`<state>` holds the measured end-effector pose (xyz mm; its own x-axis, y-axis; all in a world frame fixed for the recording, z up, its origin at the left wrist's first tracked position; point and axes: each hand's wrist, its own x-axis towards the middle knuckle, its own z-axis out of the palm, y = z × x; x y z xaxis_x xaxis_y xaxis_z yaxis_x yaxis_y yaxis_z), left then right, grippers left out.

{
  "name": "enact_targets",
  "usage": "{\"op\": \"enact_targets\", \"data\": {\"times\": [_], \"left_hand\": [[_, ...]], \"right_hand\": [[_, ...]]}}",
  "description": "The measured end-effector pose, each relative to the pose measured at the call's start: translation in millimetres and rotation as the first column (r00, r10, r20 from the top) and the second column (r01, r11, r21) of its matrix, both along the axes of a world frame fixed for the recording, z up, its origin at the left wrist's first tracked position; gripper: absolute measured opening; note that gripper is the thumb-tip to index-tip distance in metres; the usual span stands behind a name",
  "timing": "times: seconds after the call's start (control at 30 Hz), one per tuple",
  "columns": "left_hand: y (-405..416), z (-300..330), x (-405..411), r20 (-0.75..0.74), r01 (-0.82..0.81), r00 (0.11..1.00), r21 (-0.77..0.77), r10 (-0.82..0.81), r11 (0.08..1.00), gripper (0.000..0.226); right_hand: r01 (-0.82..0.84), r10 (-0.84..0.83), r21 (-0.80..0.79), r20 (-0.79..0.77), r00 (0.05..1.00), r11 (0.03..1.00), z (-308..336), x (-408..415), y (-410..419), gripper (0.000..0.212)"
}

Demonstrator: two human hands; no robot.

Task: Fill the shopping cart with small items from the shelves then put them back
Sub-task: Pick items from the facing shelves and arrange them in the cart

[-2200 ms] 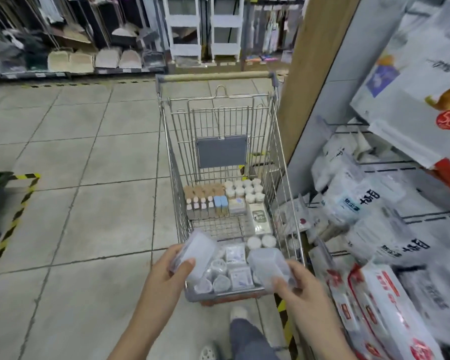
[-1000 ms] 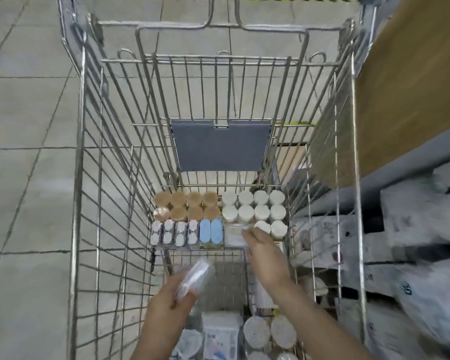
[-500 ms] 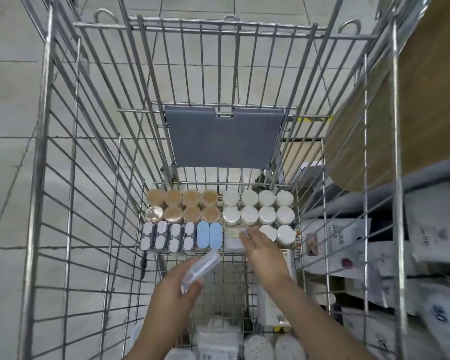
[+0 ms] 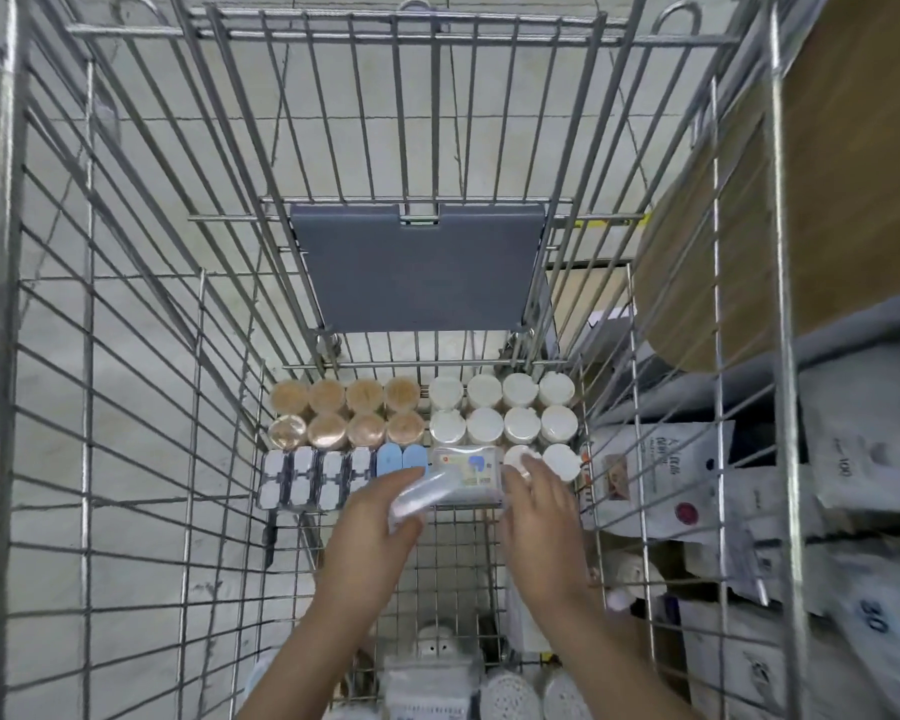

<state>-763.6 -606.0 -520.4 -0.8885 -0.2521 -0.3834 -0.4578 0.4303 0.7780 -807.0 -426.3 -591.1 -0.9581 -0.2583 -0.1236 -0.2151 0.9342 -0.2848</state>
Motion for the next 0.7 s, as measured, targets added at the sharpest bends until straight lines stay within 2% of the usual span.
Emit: {"op": "enact_targets", "data": {"times": [0.1,0.23,0.33,0.47,0.7], "left_hand": [[6.9,-17.7,-23.6,-0.059,0.105,0.992,-0.147,-0.115,0.983,0.048],[21.9,-41.3,-47.1,-0.13,0.326,0.914,-0.328,-0.385,0.886,0.051],[22.2,-60.0,-50.4,-0.108,0.434,0.844,-0.44,-0.526,0.786,0.061],[16.8,-68.8,-42.2,-0.058,0.483,0.812,-0.493,-0.581,0.724,0.07],[19.2,-61.2,-50.7,-0.01,0.468,0.819,-0.568,-0.574,0.677,0.056]], "right_hand": [[0.22,-0.221,0.036,0.04,0.974,0.975,-1.8,28.9,9.7,0.047],[0.208,-0.242,0.168,0.211,0.947,0.964,-11.3,62.1,22.7,0.062],[0.184,-0.223,0.194,0.204,0.953,0.964,-10.3,66.0,24.3,0.064],[0.203,-0.238,0.175,0.214,0.947,0.963,-10.8,61.3,23.6,0.064],[0.205,-0.241,0.178,0.209,0.948,0.962,-12.5,59.0,24.2,0.069]]}}
